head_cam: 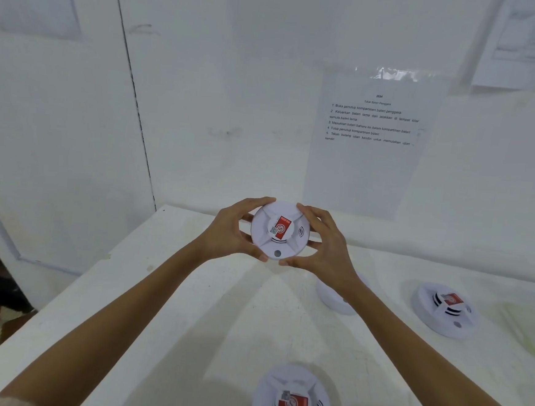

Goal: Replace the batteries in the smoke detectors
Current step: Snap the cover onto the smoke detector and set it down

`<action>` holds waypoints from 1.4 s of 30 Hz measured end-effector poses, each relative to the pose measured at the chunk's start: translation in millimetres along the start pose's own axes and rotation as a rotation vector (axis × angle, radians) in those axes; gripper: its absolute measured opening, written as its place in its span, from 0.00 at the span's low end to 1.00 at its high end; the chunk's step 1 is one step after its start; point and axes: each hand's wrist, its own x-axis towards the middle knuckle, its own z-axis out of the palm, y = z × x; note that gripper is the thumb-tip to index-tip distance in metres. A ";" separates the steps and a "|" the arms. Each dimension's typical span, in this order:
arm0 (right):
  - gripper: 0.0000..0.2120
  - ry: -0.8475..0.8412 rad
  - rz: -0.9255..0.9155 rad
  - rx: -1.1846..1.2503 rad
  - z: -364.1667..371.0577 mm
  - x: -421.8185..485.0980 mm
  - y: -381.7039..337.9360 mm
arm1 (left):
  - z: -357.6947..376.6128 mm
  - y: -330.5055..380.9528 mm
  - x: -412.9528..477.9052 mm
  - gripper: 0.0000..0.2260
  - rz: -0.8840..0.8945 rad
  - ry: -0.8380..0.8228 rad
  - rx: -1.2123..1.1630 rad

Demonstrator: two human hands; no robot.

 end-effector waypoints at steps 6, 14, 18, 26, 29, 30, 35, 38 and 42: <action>0.43 -0.004 0.009 0.006 -0.8 0.1 -1.0 | -0.7 1.1 -0.3 0.40 0.001 0.008 0.025; 0.43 -0.003 0.000 -0.009 -1.3 1.4 -2.1 | -2.5 4.0 -0.1 0.40 -0.003 0.013 0.018; 0.41 0.001 -0.014 -0.018 -0.5 2.9 -1.6 | -2.6 4.9 -0.1 0.40 -0.005 0.015 0.023; 0.42 -0.005 -0.006 -0.017 0.1 2.4 -0.3 | -3.6 4.8 -1.4 0.40 0.002 0.016 0.029; 0.42 -0.008 -0.002 -0.022 0.8 2.4 -0.5 | -3.5 4.1 -1.7 0.39 0.001 0.018 0.036; 0.42 -0.008 0.002 -0.017 0.9 2.2 -0.4 | -3.6 3.8 -1.8 0.39 0.000 0.018 0.037; 0.42 -0.011 0.002 -0.007 1.1 1.6 0.5 | -4.1 2.5 -1.3 0.39 -0.003 0.014 0.038; 0.43 -0.013 0.005 -0.001 0.6 2.6 0.7 | -4.3 3.4 -0.9 0.39 -0.002 0.014 0.038; 0.42 -0.011 -0.001 -0.012 0.6 2.6 1.7 | -4.2 3.8 -1.5 0.40 0.002 0.012 0.033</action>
